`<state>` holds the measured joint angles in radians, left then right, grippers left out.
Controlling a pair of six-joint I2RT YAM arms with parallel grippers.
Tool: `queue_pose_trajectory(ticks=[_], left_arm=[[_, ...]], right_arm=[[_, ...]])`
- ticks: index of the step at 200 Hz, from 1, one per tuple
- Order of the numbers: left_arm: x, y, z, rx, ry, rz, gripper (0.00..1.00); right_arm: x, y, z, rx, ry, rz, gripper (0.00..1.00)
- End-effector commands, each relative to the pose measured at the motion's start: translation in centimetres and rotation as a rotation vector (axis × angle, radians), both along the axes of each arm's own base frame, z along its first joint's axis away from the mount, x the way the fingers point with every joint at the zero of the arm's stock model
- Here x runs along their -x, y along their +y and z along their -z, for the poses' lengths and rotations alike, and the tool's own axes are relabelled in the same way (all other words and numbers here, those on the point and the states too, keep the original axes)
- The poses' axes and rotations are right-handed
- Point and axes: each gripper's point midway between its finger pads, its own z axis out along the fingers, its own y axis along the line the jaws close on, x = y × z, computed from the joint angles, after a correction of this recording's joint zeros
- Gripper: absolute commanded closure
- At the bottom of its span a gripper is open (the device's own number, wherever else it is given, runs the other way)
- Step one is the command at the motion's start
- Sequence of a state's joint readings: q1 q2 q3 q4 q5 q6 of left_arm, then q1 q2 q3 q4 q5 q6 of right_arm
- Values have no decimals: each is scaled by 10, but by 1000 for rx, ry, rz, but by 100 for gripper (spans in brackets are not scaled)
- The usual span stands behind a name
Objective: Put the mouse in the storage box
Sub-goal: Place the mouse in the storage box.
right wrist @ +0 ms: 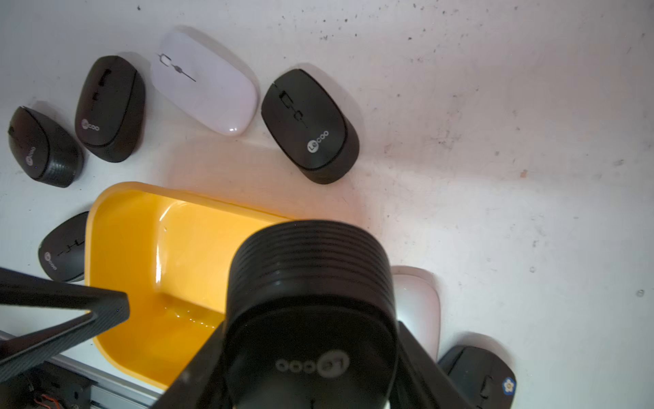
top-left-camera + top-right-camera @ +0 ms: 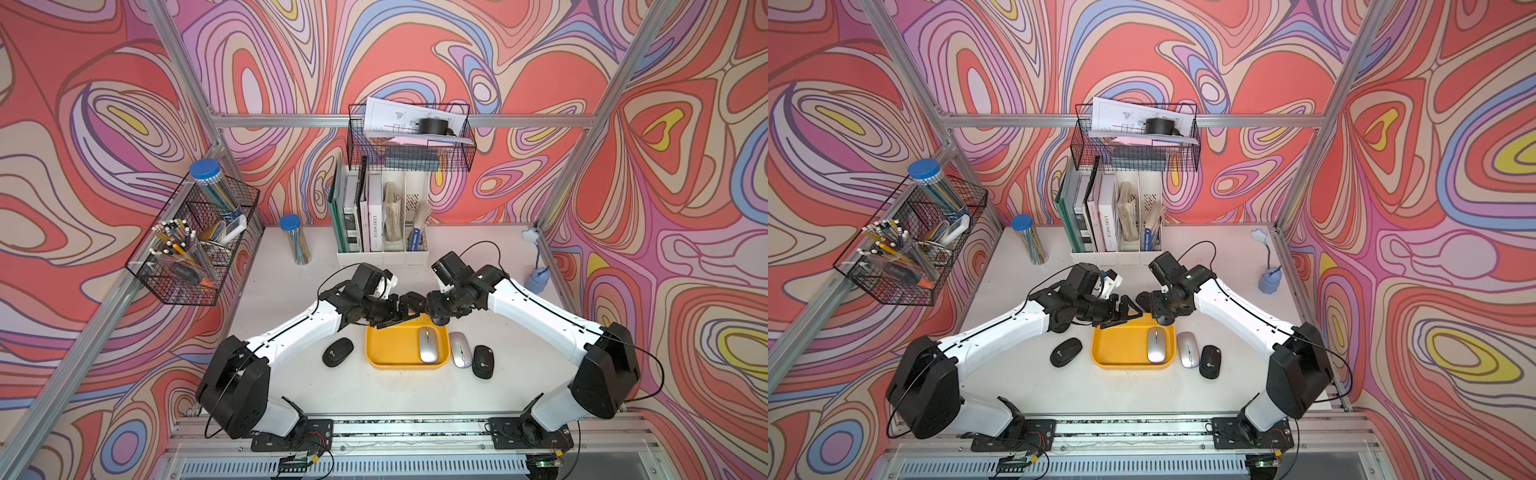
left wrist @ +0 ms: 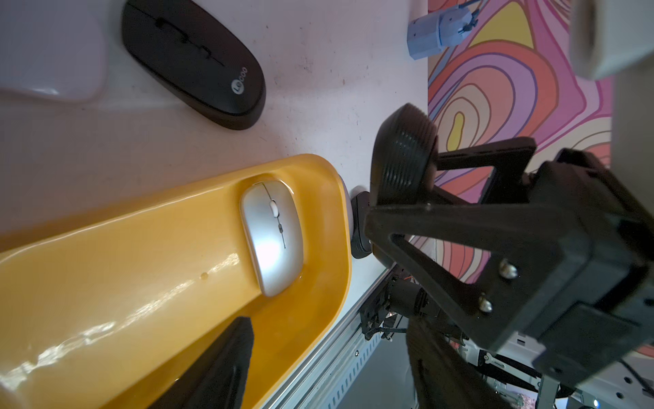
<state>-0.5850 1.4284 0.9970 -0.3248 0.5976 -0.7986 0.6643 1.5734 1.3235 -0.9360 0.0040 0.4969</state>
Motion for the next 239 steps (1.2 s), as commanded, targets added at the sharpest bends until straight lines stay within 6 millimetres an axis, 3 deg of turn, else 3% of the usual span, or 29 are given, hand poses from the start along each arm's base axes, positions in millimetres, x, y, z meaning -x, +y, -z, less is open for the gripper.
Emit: queue_pose_trajectory(ticks=[1,41,79,106,113,145,239], left_arm=[[4,36,6,-75,9,-51,25],[6,82,6,-125,16,-157,23],[13,89,6,-122,15,-174,23],[17,88,11,-108,24,-168,23],[18,89,13,-113,28,-167,23],[20,90,16,-117,27,-164,23],[22,98,31,-162,55,-196,23]], right_arm=[[6,18,3,1,14,12,48],[24,62,19,-19,42,-22,48],[32,86,38,-39,67,25,48],[31,87,46,-22,64,57,48],[32,87,60,0,84,61,48],[35,89,80,19,105,89,48],[38,83,109,101,152,93,45]])
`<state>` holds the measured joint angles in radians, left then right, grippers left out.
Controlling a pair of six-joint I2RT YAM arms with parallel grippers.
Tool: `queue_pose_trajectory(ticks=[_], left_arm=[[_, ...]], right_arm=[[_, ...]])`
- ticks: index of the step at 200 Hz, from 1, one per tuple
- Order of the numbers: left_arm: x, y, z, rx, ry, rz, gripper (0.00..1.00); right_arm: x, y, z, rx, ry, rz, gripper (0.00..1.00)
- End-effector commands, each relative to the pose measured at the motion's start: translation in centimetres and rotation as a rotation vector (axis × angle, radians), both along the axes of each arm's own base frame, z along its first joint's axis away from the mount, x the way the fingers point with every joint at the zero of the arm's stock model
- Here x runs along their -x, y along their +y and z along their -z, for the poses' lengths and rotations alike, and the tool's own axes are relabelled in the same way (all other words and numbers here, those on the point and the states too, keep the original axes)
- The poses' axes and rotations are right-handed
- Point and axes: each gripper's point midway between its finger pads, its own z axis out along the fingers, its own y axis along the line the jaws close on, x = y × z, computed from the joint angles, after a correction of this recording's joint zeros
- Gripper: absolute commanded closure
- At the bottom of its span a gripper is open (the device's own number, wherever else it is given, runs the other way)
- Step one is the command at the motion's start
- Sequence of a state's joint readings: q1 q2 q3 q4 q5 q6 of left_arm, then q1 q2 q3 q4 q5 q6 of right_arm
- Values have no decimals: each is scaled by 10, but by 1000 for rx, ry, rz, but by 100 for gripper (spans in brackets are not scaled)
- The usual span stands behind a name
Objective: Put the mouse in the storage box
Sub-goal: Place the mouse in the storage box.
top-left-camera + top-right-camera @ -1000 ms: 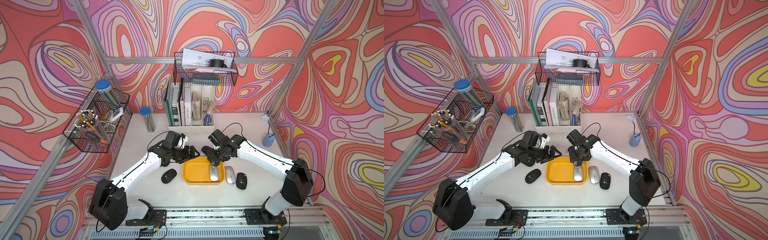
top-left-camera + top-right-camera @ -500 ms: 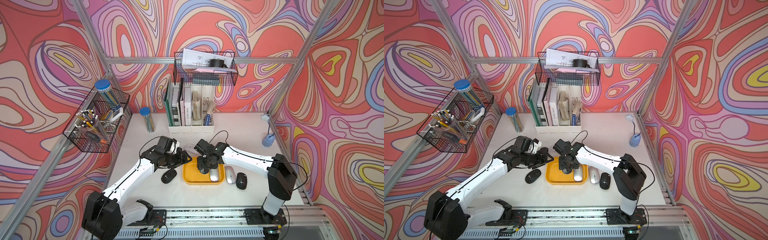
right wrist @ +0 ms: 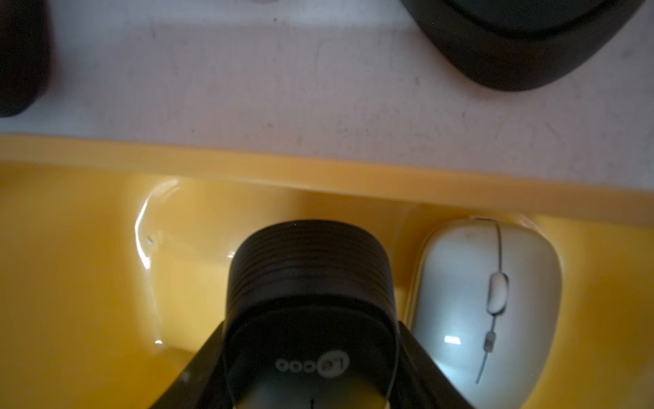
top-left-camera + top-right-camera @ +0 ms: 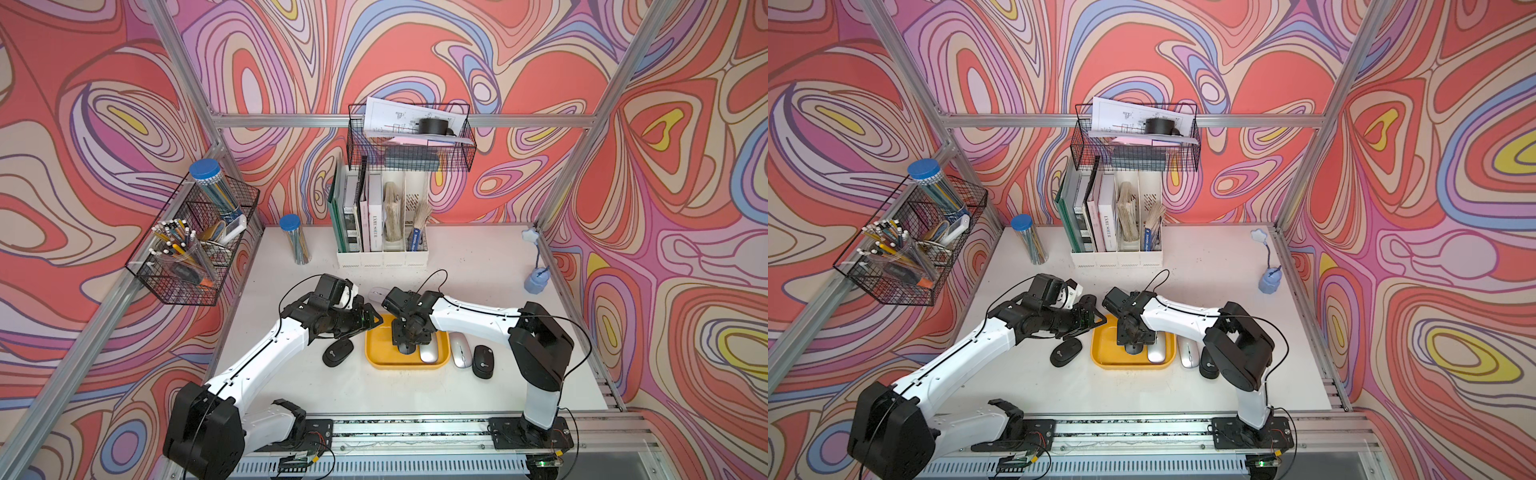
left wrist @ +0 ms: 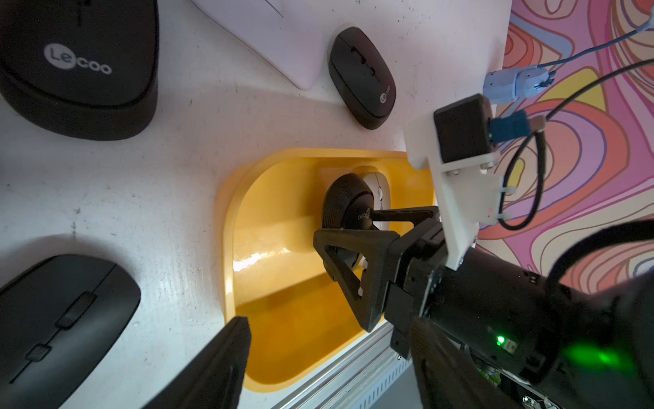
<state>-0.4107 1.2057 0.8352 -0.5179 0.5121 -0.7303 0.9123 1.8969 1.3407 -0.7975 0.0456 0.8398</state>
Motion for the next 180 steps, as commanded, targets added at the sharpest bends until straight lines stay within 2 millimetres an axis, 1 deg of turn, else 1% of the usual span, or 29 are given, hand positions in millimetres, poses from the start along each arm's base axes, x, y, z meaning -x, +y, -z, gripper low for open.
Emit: queue_pose_trajectory(ticks=[1,20,59,83,164,180], left_arm=[[5,7,8,-22,20,-18,23],[6,7,7,-20,17,-16,22],[7,7,9,-29,23,-9,22],[6,7,9,-27,26,-9,22],[6,8,11,-43,40,-9,21],[6,4,11,-26,43,7,21]], right_arm=[[-1,-1,8,34,-1,-3,45],[0,-2,9,44,4,-16,45],[5,-12,17,85,20,-14,44],[4,-16,17,104,14,-11,43],[3,-11,26,111,28,-31,40],[3,-12,29,111,30,-29,39]])
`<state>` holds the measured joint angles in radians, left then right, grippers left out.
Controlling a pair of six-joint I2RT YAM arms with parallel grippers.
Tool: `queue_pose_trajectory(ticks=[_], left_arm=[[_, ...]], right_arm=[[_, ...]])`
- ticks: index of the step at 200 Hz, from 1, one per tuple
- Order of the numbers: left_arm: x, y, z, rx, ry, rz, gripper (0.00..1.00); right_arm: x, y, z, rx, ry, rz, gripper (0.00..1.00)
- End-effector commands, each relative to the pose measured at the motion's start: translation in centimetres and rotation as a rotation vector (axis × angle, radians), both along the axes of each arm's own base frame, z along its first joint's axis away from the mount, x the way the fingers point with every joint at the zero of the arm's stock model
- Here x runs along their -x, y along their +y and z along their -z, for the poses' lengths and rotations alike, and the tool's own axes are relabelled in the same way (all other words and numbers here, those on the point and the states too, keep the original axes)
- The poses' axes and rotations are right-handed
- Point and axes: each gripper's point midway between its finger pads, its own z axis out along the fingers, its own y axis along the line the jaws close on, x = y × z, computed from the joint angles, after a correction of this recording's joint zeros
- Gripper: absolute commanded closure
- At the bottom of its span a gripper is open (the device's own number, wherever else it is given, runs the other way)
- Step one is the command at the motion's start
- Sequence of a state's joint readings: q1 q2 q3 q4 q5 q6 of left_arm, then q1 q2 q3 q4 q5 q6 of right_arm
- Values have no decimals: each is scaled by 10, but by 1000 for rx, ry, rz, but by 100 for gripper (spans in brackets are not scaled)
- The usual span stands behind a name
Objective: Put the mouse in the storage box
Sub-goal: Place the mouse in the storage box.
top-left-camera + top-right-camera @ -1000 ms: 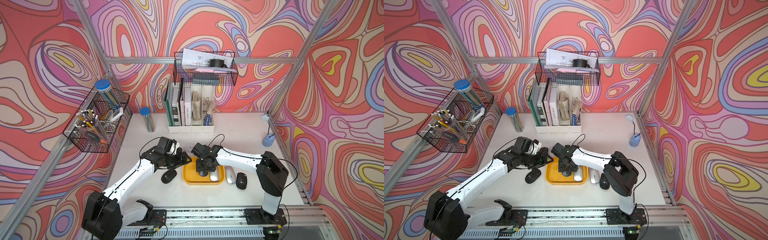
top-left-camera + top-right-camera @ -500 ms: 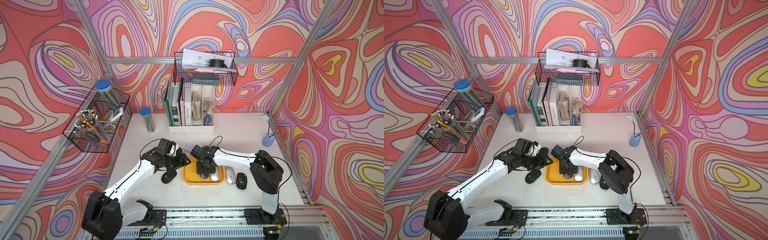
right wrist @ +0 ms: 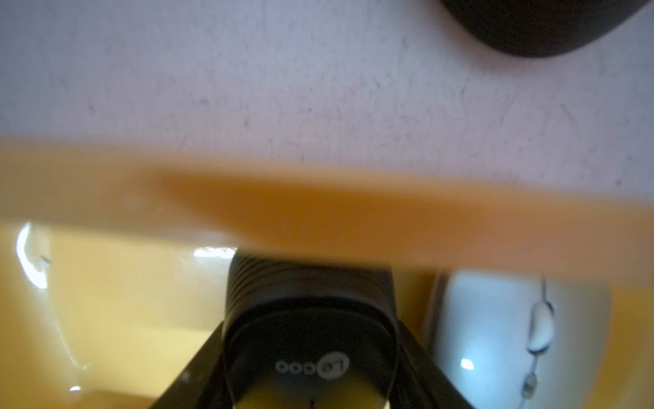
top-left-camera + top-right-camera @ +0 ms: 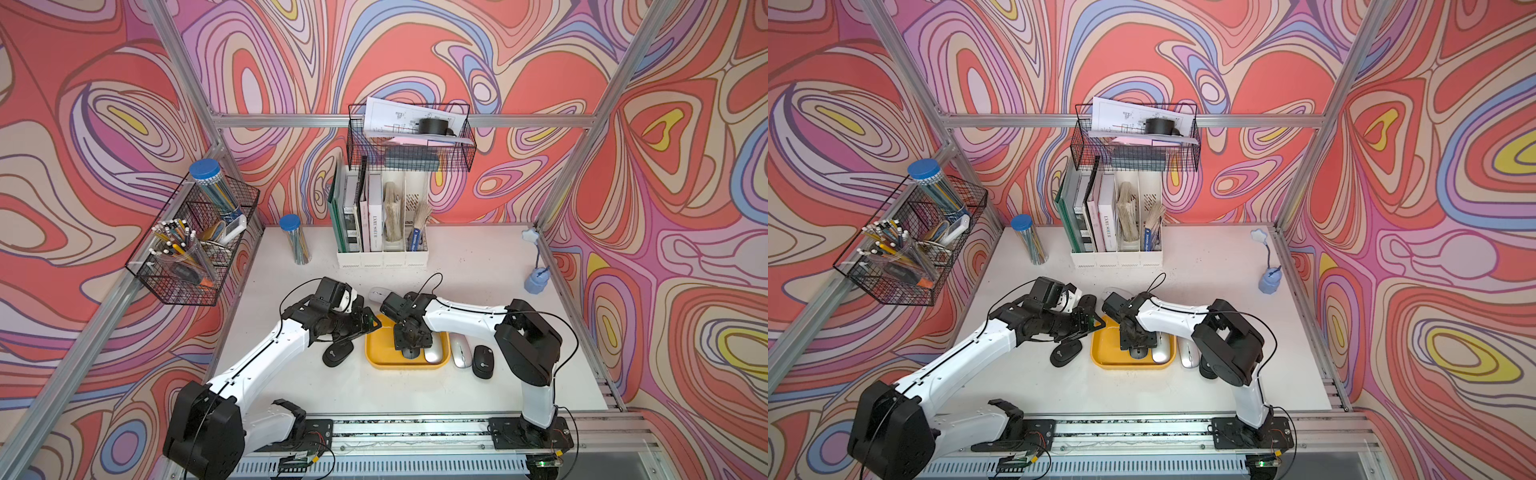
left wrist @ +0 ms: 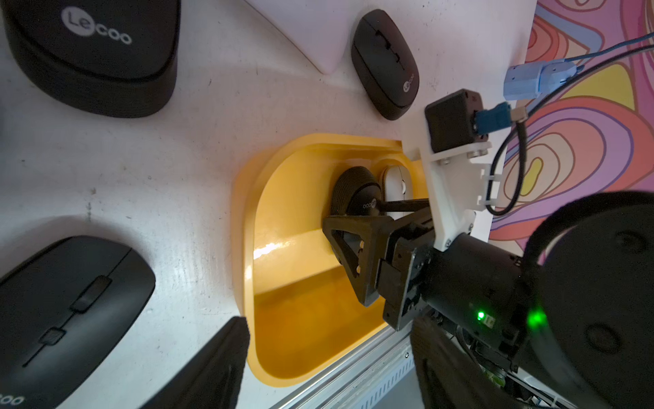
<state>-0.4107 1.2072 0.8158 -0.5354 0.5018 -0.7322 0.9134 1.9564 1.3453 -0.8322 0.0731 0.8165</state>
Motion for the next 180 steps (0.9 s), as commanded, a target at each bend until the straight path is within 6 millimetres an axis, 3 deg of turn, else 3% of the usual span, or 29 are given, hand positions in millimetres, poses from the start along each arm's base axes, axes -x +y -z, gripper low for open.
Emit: queue_pose_trajectory(ticks=[1,34,92,125,180], left_arm=[[0,0,0,-1,11,15,21],[5,-7,3,33,43,50,22],[6,17,-2,-82,8,-27,20],[5,24,-5,-140,2,-19,15],[-8,32,-12,-227,-19,-2,9]], right_arm=[[0,0,7,21,-1,-10,39],[-1,3,7,6,1,-9,34],[-5,10,-11,-29,-34,-25,32],[-7,12,-26,-42,-56,-31,29],[-4,9,-32,-52,-69,-35,25]])
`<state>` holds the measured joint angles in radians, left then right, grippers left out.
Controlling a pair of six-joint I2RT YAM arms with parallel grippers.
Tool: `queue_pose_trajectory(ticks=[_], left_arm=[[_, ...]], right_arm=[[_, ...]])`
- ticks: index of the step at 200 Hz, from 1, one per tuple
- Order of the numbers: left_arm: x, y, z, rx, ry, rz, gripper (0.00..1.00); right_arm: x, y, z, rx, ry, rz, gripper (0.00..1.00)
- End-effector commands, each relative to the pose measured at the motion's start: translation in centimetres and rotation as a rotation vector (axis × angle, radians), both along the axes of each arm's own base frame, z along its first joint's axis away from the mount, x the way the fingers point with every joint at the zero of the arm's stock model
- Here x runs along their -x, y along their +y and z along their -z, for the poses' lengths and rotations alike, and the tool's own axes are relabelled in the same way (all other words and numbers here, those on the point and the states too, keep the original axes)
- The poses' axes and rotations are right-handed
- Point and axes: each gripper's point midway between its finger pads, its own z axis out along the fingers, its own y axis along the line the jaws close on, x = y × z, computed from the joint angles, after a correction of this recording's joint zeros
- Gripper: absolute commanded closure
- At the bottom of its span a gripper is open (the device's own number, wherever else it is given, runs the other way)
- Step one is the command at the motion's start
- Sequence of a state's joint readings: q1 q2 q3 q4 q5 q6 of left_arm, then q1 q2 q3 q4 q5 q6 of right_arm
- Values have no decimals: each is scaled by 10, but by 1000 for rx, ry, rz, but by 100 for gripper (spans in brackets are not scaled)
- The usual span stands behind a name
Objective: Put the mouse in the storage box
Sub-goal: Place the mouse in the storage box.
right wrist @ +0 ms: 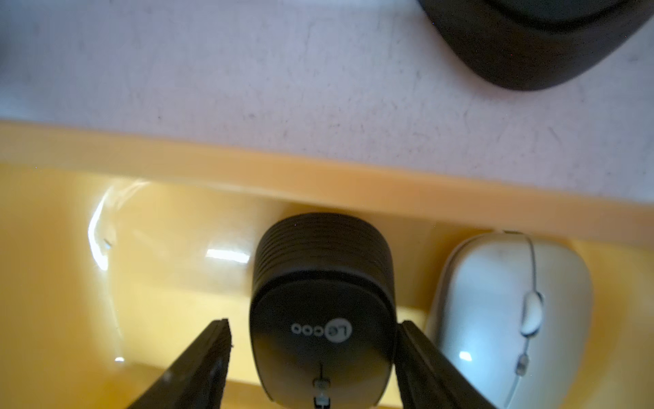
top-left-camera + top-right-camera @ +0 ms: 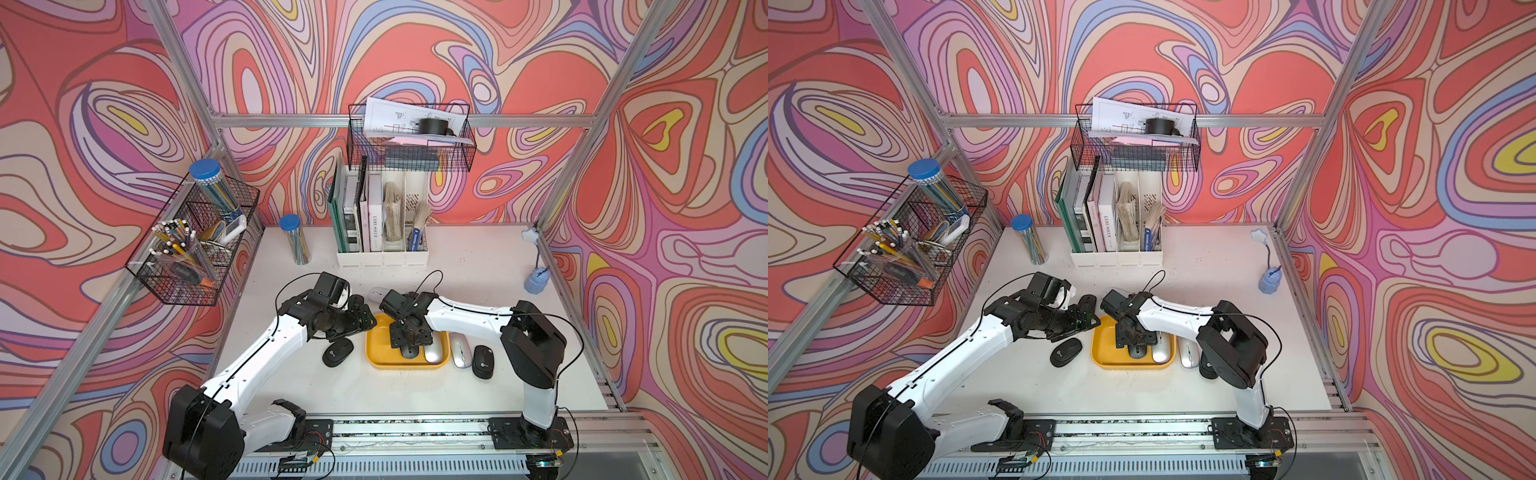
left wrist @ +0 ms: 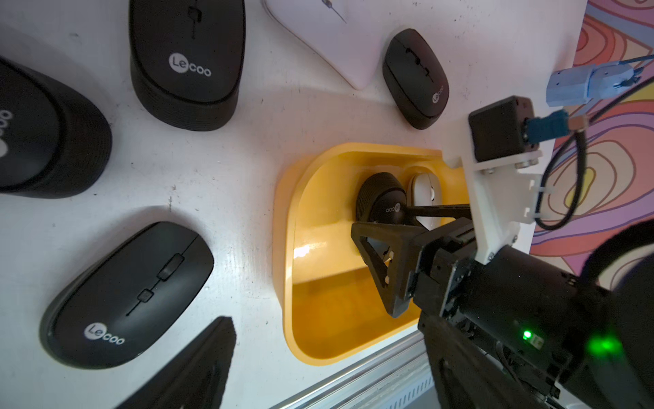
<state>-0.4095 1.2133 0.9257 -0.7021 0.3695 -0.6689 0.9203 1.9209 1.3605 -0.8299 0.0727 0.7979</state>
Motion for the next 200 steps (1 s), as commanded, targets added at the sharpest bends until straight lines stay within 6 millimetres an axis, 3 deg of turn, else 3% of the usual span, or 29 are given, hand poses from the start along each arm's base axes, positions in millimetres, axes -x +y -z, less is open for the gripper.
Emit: queue_pose_trajectory(ticks=[1,17,55,96,101,128,151,167,200], left_arm=[[-3,11,0,-82,6,15,9],[-7,13,0,-105,8,22,9],[-18,22,-2,-162,-9,19,9],[-33,35,10,-220,41,8,10],[-35,36,13,-223,52,9,11],[-44,38,23,-276,95,46,11],[-58,37,30,-319,104,98,10],[-69,38,35,-352,114,108,10],[-85,36,46,-385,156,118,11]], right_arm=[[0,1,-15,-11,-35,-9,25],[0,0,-19,-2,-45,-12,24],[1,1,-49,17,-111,-35,24],[-15,-15,-90,71,-237,-34,24],[-18,-18,-107,59,-276,-29,24],[-32,-34,-153,29,-412,-27,24],[-38,-32,-187,-66,-536,-113,25],[-42,-25,-195,-148,-573,-182,25],[-49,0,-178,-371,-437,-262,27]])
